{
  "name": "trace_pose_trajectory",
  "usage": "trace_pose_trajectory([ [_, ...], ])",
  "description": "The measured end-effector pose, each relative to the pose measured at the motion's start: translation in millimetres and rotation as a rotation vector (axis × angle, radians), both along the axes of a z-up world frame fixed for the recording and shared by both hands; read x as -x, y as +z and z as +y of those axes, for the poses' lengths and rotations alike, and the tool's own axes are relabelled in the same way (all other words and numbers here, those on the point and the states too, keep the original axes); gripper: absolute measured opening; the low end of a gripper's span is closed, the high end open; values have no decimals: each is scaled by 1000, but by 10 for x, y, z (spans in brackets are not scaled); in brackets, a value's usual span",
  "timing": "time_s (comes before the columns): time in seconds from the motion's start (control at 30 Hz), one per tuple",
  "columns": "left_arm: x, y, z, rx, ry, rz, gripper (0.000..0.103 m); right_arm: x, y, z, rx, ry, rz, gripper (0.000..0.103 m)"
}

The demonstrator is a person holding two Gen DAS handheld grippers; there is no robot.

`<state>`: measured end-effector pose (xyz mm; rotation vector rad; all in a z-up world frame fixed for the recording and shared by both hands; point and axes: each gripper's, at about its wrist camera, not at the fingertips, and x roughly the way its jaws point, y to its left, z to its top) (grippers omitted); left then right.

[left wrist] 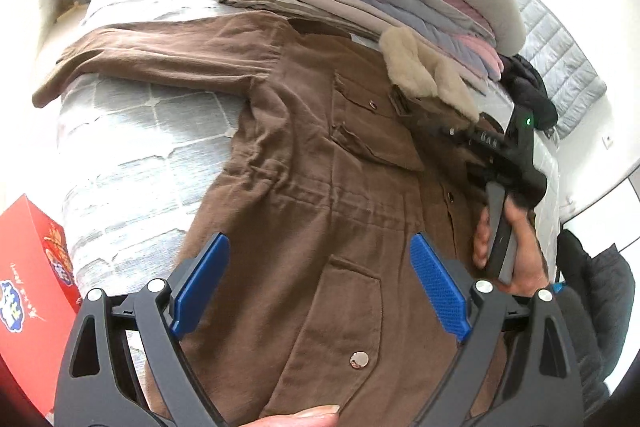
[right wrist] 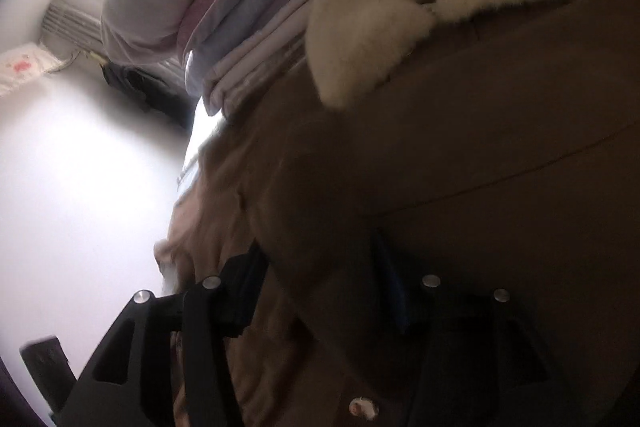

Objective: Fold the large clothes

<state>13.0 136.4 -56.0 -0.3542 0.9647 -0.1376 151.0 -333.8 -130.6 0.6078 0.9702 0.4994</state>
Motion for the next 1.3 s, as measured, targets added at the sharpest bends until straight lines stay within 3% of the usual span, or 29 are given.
trace_pose_trajectory([
  [0.07, 7, 4, 20, 1, 4, 0, 88, 94, 187, -99, -42, 10, -46, 57],
  [0.13, 20, 8, 19, 4, 1, 0, 88, 281, 502, -288, -78, -13, -160, 68],
  [0.17, 27, 9, 14, 3, 0, -1, 88, 369, 602, -392, -93, -30, -205, 84],
  [0.2, 26, 5, 5, 0, -1, -1, 88, 420, 722, -519, -96, -60, -241, 92],
  [0.27, 25, 5, -21, -4, -6, -1, 88, 518, 805, -647, -95, -98, -253, 92],
  [0.37, 25, -1, -54, -14, -6, -1, 88, 531, 697, -745, -45, -136, -193, 92],
  [0.47, 5, -12, -63, -34, -1, -3, 88, 348, 94, -554, 66, -125, 38, 92],
  [0.5, -7, -19, -57, -42, 1, -1, 88, 306, -49, -507, 111, -106, 76, 92],
  [0.53, -17, -25, -42, -45, 4, 0, 88, 338, 1, -439, 159, -105, 20, 92],
  [0.63, -59, -34, 102, -42, 30, 9, 88, 477, 177, -336, 110, -89, -11, 92],
  [0.73, -127, -32, 379, 3, 67, 10, 88, 837, 476, -73, 158, 3, -99, 92],
  [0.87, -274, -84, 983, 117, 175, -9, 88, 1435, 400, 152, 96, 108, -79, 92],
  [0.97, -381, -332, 1613, 283, 313, 12, 88, 1703, 227, 146, 40, 115, -25, 92],
  [1.0, -396, -483, 1929, 379, 404, 30, 88, 1728, 190, 132, 18, 105, 0, 92],
  [1.1, -427, -733, 2576, 499, 545, 29, 88, 1613, 199, 113, -30, 88, -4, 92],
  [1.17, -435, -880, 2907, 576, 609, 18, 88, 1575, 159, 120, -33, 80, -9, 92],
  [1.2, -455, -1006, 3124, 657, 643, 9, 88, 1617, 129, 117, -35, 81, -1, 92],
  [1.3, -555, -1261, 3448, 734, 699, 21, 88, 1615, 67, 158, -23, 88, 15, 92],
])
